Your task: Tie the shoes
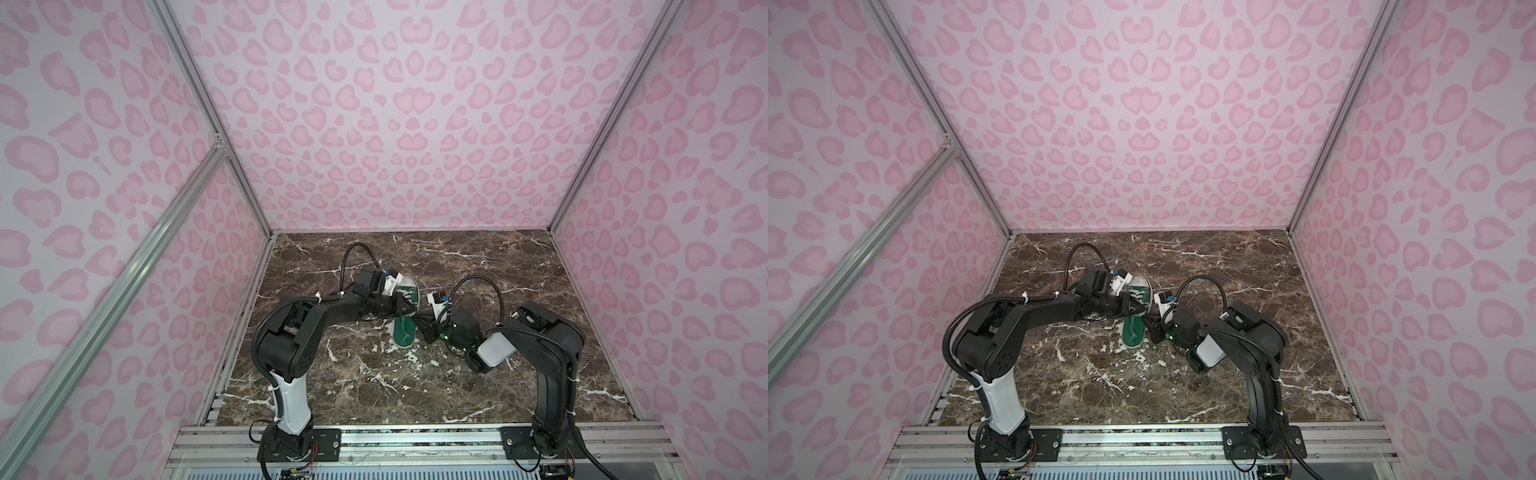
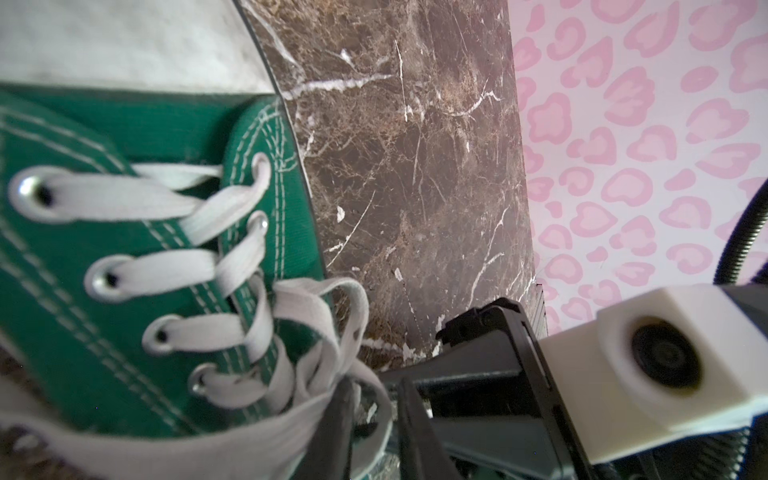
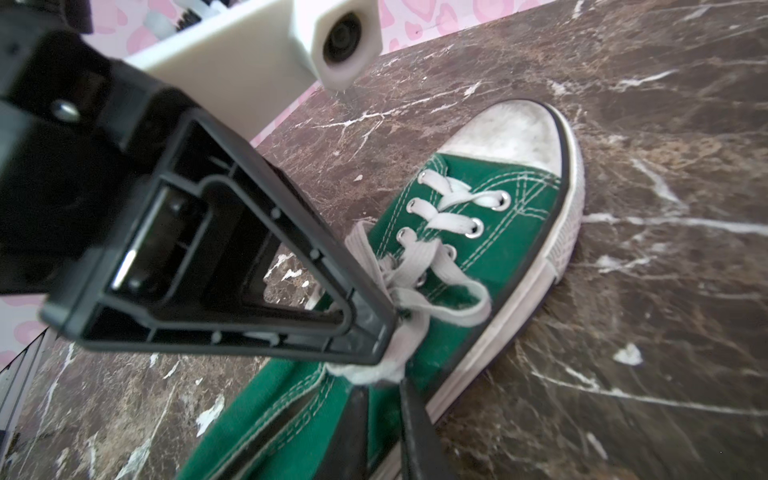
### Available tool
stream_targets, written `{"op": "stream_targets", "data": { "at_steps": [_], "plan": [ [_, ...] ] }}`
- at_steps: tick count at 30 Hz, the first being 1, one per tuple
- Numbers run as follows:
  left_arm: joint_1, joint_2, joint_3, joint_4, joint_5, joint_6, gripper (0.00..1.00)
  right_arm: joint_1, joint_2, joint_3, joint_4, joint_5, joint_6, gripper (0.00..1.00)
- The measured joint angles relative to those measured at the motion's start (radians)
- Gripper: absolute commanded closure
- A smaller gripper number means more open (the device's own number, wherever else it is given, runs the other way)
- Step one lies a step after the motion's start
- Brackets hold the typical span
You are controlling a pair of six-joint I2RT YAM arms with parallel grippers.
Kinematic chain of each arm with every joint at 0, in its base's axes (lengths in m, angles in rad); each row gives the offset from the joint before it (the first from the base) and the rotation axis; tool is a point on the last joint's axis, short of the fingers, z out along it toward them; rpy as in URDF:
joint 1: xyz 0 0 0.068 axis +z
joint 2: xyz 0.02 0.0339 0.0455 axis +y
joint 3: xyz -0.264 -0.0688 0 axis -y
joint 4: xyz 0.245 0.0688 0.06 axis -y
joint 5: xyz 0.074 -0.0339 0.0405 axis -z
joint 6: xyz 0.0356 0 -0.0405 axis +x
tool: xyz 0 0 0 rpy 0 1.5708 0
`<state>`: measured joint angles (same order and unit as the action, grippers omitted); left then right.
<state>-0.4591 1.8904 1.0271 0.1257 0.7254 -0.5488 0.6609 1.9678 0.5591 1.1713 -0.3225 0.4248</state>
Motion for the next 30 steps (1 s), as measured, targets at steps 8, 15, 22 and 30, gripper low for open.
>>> {"op": "stream_targets", "data": {
  "at_steps": [8,15,22,30],
  "plan": [
    [0.001,0.000,0.000,0.001,0.000,0.000,0.77,0.001,-0.008,0.024,-0.042,-0.002,-0.017,0.79],
    [0.003,0.000,0.000,0.001,0.000,-0.003,0.77,0.002,-0.006,0.053,-0.071,-0.011,-0.025,0.79],
    [0.006,0.000,0.000,0.000,0.000,-0.004,0.76,0.004,0.006,0.063,-0.095,-0.011,-0.026,0.94],
    [0.014,-0.019,0.000,-0.019,-0.001,-0.002,0.69,0.005,0.003,0.061,-0.103,-0.010,-0.026,1.00]
  ]
}}
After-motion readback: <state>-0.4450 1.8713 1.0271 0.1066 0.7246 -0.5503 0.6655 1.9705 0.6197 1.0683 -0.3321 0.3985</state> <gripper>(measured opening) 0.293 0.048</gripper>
